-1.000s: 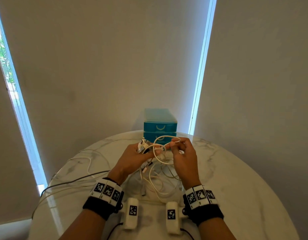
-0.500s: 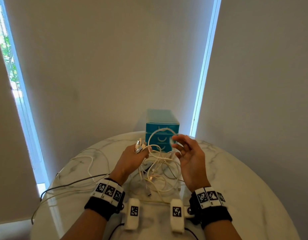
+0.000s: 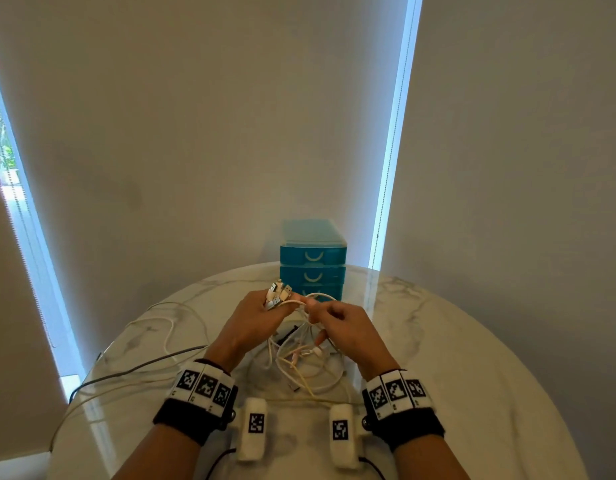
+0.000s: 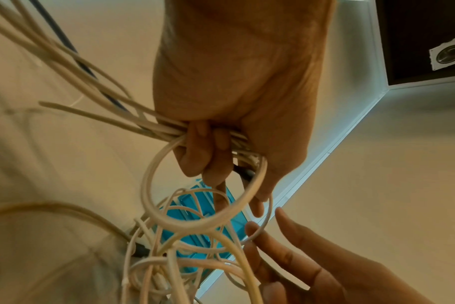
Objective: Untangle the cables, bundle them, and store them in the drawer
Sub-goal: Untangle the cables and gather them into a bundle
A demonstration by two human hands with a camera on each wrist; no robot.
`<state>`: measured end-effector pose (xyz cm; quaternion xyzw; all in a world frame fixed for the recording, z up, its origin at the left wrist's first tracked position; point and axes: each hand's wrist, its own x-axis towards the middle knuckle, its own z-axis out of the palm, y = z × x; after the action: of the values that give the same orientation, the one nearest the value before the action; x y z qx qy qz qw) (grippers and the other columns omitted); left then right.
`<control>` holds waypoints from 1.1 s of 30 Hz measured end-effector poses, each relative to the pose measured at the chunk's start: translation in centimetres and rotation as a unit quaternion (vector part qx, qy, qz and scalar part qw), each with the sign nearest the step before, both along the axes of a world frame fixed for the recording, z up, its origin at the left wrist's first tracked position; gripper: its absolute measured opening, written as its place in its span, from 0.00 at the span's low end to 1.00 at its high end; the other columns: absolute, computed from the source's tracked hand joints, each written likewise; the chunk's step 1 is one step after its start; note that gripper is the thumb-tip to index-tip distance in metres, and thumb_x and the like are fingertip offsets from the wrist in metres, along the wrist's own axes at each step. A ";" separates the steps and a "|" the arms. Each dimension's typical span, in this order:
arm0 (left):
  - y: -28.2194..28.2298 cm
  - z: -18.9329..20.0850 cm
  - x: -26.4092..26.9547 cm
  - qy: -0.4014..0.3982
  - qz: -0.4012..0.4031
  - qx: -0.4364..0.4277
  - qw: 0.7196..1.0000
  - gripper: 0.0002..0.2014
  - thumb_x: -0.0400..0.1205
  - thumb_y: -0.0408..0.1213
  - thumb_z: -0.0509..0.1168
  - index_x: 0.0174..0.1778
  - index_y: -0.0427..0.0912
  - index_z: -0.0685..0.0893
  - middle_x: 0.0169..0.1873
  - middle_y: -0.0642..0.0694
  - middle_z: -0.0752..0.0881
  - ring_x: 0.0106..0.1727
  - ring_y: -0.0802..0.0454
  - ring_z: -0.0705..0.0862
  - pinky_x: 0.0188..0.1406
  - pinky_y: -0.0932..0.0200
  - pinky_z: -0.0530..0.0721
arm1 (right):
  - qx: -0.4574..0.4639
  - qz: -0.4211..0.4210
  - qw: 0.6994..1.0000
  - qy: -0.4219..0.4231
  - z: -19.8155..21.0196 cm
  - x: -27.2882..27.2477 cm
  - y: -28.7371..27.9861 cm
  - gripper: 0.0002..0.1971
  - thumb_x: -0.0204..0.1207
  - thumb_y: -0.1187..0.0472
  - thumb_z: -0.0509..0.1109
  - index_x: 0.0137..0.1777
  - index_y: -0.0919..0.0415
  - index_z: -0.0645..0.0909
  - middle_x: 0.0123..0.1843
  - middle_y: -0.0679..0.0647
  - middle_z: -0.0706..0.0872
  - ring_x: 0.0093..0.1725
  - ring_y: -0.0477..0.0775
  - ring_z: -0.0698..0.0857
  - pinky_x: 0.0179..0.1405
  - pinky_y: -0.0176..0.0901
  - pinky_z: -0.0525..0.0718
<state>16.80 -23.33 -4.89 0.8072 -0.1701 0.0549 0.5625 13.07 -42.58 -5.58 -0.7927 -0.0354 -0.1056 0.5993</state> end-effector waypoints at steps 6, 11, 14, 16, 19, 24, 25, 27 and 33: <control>0.6 0.2 0.1 0.005 0.031 -0.021 0.999 0.08 0.84 0.55 0.75 0.49 0.58 0.97 0.45 0.56 0.96 0.52 0.55 0.94 0.64 0.41 0.91 | -0.021 -0.032 0.998 -0.055 0.7 -0.2 -0.3 0.09 0.79 0.48 0.84 0.51 0.51 0.90 0.42 0.51 0.94 0.34 0.50 0.93 0.40 0.40 0.90; 0.2 0.9 -0.4 -0.020 0.015 -0.044 0.999 0.11 0.85 0.55 0.74 0.47 0.53 0.97 0.39 0.58 0.95 0.42 0.64 0.92 0.49 0.57 0.87 | -0.038 -0.165 0.966 -0.195 2.4 -0.3 -0.6 0.05 0.80 0.47 0.82 0.50 0.40 0.88 0.43 0.42 0.93 0.43 0.45 0.93 0.45 0.42 0.92; 0.5 1.3 -0.5 -0.045 0.033 -0.071 0.996 0.19 0.87 0.56 0.72 0.40 0.46 0.95 0.29 0.54 0.90 0.32 0.62 0.85 0.41 0.62 0.81 | 0.086 -0.120 0.971 -0.190 3.7 0.0 -0.2 0.07 0.86 0.54 0.77 0.61 0.44 0.90 0.56 0.41 0.95 0.55 0.44 0.94 0.53 0.40 0.93; 1.1 1.5 -0.5 -0.038 0.036 -0.118 0.992 0.19 0.86 0.58 0.72 0.42 0.45 0.93 0.24 0.55 0.82 0.26 0.59 0.77 0.32 0.63 0.76 | 0.315 0.010 0.940 -0.128 5.6 0.3 -0.1 0.12 0.89 0.58 0.73 0.70 0.52 0.89 0.64 0.48 0.95 0.65 0.48 0.93 0.63 0.44 0.91; 1.5 1.7 -0.3 -0.040 0.035 -0.174 0.983 0.19 0.86 0.59 0.71 0.42 0.47 0.92 0.24 0.52 0.74 0.25 0.55 0.69 0.26 0.61 0.69 | 0.295 0.091 0.947 -0.086 8.5 1.1 -0.6 0.15 0.89 0.59 0.72 0.74 0.55 0.87 0.69 0.49 0.93 0.70 0.49 0.91 0.72 0.48 0.88; 2.2 2.3 -0.6 -0.047 0.034 -0.242 0.969 0.18 0.87 0.60 0.68 0.48 0.49 0.92 0.27 0.48 0.66 0.26 0.54 0.64 0.24 0.61 0.65 | -0.192 0.079 0.978 -0.012 7.0 2.0 0.1 0.19 0.81 0.52 0.82 0.69 0.50 0.85 0.60 0.43 0.92 0.61 0.41 0.90 0.67 0.44 0.89; 2.3 2.3 -0.7 -0.049 0.035 -0.250 0.966 0.18 0.87 0.61 0.68 0.49 0.49 0.92 0.28 0.46 0.66 0.27 0.54 0.64 0.24 0.61 0.65 | -0.272 0.091 0.958 0.003 5.7 2.2 0.2 0.19 0.80 0.48 0.82 0.68 0.49 0.86 0.58 0.41 0.91 0.58 0.40 0.89 0.65 0.43 0.88; 2.4 2.4 -0.9 -0.047 0.043 -0.265 0.962 0.18 0.87 0.61 0.68 0.49 0.51 0.93 0.30 0.44 0.67 0.28 0.54 0.65 0.25 0.61 0.65 | -0.352 0.080 0.933 -0.005 4.0 2.4 0.1 0.13 0.81 0.46 0.81 0.61 0.48 0.91 0.50 0.38 0.91 0.51 0.37 0.88 0.59 0.41 0.87; 3.3 1.5 0.6 -0.003 0.118 -0.349 0.930 0.16 0.87 0.60 0.70 0.44 0.53 0.94 0.27 0.49 0.71 0.25 0.56 0.66 0.24 0.59 0.64 | -0.156 0.015 0.987 -0.027 7.7 2.6 -1.1 0.08 0.80 0.53 0.83 0.51 0.57 0.94 0.36 0.46 0.91 0.32 0.42 0.87 0.32 0.31 0.81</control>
<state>17.38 -20.04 -3.44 0.5738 -0.0458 0.1792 0.7978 15.66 -43.66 2.13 -0.8728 -0.0792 -0.1110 0.4687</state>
